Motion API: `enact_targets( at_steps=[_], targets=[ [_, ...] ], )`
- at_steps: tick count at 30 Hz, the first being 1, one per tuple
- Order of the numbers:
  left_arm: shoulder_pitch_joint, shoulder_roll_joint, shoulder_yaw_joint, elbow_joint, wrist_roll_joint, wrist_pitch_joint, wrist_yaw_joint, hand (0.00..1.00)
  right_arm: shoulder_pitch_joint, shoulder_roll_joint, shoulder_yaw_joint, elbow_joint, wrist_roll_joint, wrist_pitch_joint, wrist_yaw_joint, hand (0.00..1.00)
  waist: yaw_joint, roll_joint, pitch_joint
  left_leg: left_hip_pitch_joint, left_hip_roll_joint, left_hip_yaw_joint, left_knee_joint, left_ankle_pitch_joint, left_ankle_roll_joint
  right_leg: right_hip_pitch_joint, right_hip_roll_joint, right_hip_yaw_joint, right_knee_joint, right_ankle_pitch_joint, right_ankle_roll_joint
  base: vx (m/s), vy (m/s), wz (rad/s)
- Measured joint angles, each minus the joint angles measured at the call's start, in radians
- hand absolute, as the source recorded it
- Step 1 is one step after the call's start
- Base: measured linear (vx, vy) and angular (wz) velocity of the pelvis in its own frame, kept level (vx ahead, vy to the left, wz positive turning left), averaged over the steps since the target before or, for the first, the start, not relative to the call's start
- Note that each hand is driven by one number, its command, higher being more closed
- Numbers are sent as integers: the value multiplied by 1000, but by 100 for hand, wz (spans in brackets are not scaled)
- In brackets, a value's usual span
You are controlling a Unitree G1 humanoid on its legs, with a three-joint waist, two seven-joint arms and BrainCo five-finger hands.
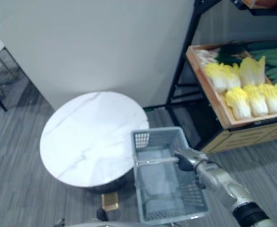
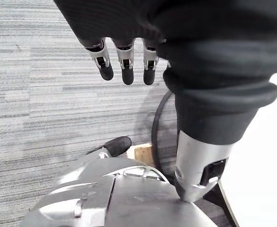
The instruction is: Pick vegetable in the basket
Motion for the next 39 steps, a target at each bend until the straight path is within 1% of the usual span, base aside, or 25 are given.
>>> enact_targets(
  at_steps=[2,6,8,14,17,19,20,21,22,23,24,25,26,27,28,29,30,31,32,34,35,36,37,38,39],
  targets=[
    [0,-2,-1,0,0,0,0,0,33,24,-47,15,-51,9,-31,100,-14,1,-1,9,0,1,0,-3,-2,7,0,0,-2,0,0,0,0,0],
    [4,-9,-18,1,1,-1,0,0,81,61,-99,56,-102,25,-91,100,-16,10,-25,17,0,11,0,-8,-3,8,1,6,-7,-3,-2,2,2,-8],
    [5,-19,-19,1,1,-2,0,0,93,72,-117,58,-112,32,-102,100,-17,18,-33,19,0,15,-1,-8,-3,8,0,8,-8,-3,-2,-8,0,-6],
    [17,-39,-21,-1,1,-4,3,0,129,142,-197,92,-128,57,-130,100,-19,22,-41,48,1,20,0,-21,-8,31,-1,13,2,-16,-3,-4,4,-2],
    [20,-39,-23,-2,1,-4,5,0,162,178,-279,91,-127,59,-131,100,-23,11,-36,67,-7,34,0,-29,1,-3,-15,40,84,-61,0,-13,38,-12],
    [21,-37,-32,-2,1,-3,11,0,182,194,-331,88,-127,65,-132,100,-37,0,-36,85,-23,57,0,-36,6,-31,-32,71,143,-88,9,6,81,-33],
    [23,-33,-42,-1,2,-1,12,0,193,203,-361,87,-127,71,-134,100,-51,-6,-35,94,-35,80,0,-41,7,-45,-40,99,155,-90,14,20,94,-60],
    [23,-25,-56,-1,2,-1,13,0,192,217,-386,87,-127,85,-134,100,-65,-16,-29,100,-50,114,0,-49,11,-61,-47,138,147,-78,31,20,116,-72],
    [22,-19,-61,0,3,0,13,0,192,223,-400,85,-127,91,-137,100,-70,-23,-29,98,-57,137,-3,-54,14,-77,-52,160,144,-70,42,-11,112,-93],
    [20,-5,-72,-1,27,2,14,0,201,240,-431,81,-126,104,-145,100,-71,-38,-34,87,-80,185,-5,-64,23,-117,-63,197,131,-57,55,-7,127,-110],
    [6,8,-85,-1,46,3,14,0,208,255,-459,74,-124,124,-151,100,-71,-50,-29,78,-92,244,0,-67,43,-136,-68,221,87,-64,44,0,127,-110],
    [-2,13,-91,-1,55,4,15,0,209,259,-467,75,-120,133,-152,100,-72,-49,-28,70,-89,276,0,-66,55,-138,-69,204,59,-84,11,2,107,-105],
    [-13,12,-101,-1,71,9,18,0,202,264,-485,79,-119,144,-155,100,-73,-17,-13,60,-59,318,1,-69,66,-144,-62,128,63,-142,-88,-24,66,-102],
    [-28,5,-99,-5,76,9,21,0,181,269,-489,90,-119,153,-158,100,-71,6,10,70,-24,359,7,-75,72,-177,-54,28,159,-122,-156,-7,68,-120],
    [-42,15,-72,-8,78,10,26,0,184,278,-489,91,-117,158,-161,100,-77,-9,28,70,1,385,62,-110,58,-199,-48,-69,317,-21,-222,41,55,-153],
    [-48,36,-54,-9,78,10,30,0,179,278,-481,103,-111,156,-164,100,-69,-42,29,74,14,441,100,-147,62,-182,-26,-128,267,88,-245,35,33,-146],
    [-43,34,-49,1,78,10,29,0,155,277,-477,112,-111,155,-167,100,-62,-27,23,74,36,476,90,-153,74,-166,17,-117,173,159,-241,-22,-18,-177],
    [-44,16,-28,11,78,8,27,0,122,277,-476,117,-111,157,-169,100,-63,-6,31,94,60,564,63,-136,79,-151,29,-154,181,131,-254,-29,3,-150],
    [-46,13,-28,7,77,7,27,0,114,275,-476,130,-111,158,-169,100,-70,-17,29,113,58,605,77,-132,73,-146,-14,-221,320,0,-228,41,12,-137],
    [-51,17,-30,8,72,9,24,0,90,275,-469,169,-110,160,-169,100,-65,-34,22,118,66,670,106,-140,76,-105,-60,-288,372,-70,-187,106,-47,-116],
    [-50,15,-37,8,70,8,22,0,73,275,-454,171,-111,163,-169,100,-64,-34,24,116,75,707,124,-140,76,-83,-71,-313,342,-76,-144,71,-137,-108],
    [-52,15,-38,8,70,9,20,0,66,275,-447,173,-111,164,-169,100,-67,-36,24,115,79,721,134,-140,76,-74,-73,-320,312,-70,-119,50,-207,-94],
    [-55,14,-36,9,70,10,18,0,60,275,-437,178,-111,162,-169,100,-63,-45,22,114,85,737,153,-141,75,-67,-63,-317,260,-72,-90,19,-298,-88],
    [-59,11,-29,9,70,10,13,0,51,275,-437,186,-111,160,-169,100,-57,-44,24,112,102,750,183,-143,71,-53,-35,-319,195,-86,-81,-4,-406,-109],
    [-67,-8,-20,10,71,10,12,0,43,272,-437,186,-111,161,-169,100,-55,-16,33,110,135,744,217,-148,64,-43,1,-312,141,-87,-83,-32,-350,-84]
  ],
)
